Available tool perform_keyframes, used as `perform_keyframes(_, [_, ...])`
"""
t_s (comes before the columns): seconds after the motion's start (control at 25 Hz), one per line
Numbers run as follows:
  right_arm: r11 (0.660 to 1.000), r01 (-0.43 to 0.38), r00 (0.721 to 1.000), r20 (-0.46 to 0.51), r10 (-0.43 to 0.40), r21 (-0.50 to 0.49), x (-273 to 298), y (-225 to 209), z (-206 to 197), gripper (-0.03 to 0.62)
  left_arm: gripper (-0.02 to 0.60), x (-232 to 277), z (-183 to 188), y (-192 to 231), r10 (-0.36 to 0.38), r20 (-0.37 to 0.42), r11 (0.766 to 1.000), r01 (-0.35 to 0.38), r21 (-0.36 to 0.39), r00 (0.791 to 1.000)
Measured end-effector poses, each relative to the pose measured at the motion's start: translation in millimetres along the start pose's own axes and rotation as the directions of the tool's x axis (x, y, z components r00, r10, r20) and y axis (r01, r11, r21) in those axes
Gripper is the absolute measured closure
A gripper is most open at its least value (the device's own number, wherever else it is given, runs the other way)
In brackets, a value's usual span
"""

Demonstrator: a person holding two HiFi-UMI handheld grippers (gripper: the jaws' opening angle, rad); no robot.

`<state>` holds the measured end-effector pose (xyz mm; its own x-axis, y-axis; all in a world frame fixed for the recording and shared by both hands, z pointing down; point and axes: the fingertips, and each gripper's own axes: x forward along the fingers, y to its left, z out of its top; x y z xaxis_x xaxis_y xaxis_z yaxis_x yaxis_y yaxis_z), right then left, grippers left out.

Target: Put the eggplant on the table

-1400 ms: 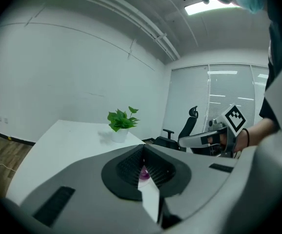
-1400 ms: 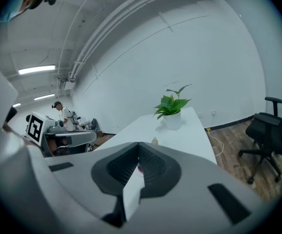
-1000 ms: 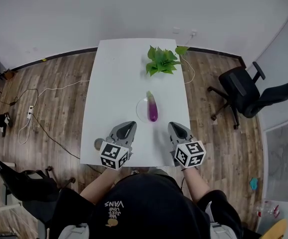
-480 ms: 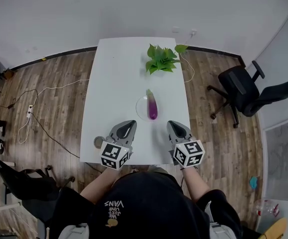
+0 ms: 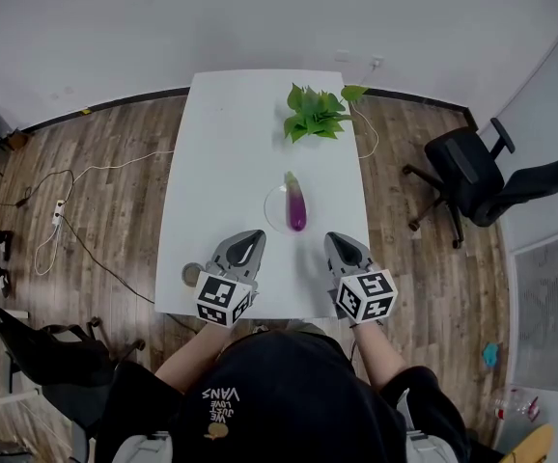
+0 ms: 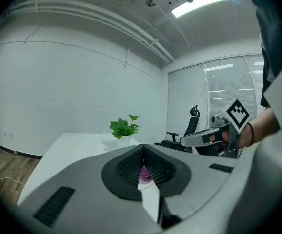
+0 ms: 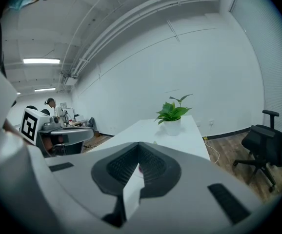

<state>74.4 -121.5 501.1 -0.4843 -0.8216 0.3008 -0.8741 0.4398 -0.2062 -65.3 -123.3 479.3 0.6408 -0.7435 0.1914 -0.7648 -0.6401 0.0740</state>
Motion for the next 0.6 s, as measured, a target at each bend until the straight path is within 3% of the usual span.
perform_keyframes(0.6, [1.0, 0.003, 1.0, 0.002, -0.003, -0.006, -0.7, -2.7, 4.2, 0.576, 0.571, 5.5, 5.4, 1.1, 0.004, -0.001, 1.0, -0.004, -0.002, 1.0])
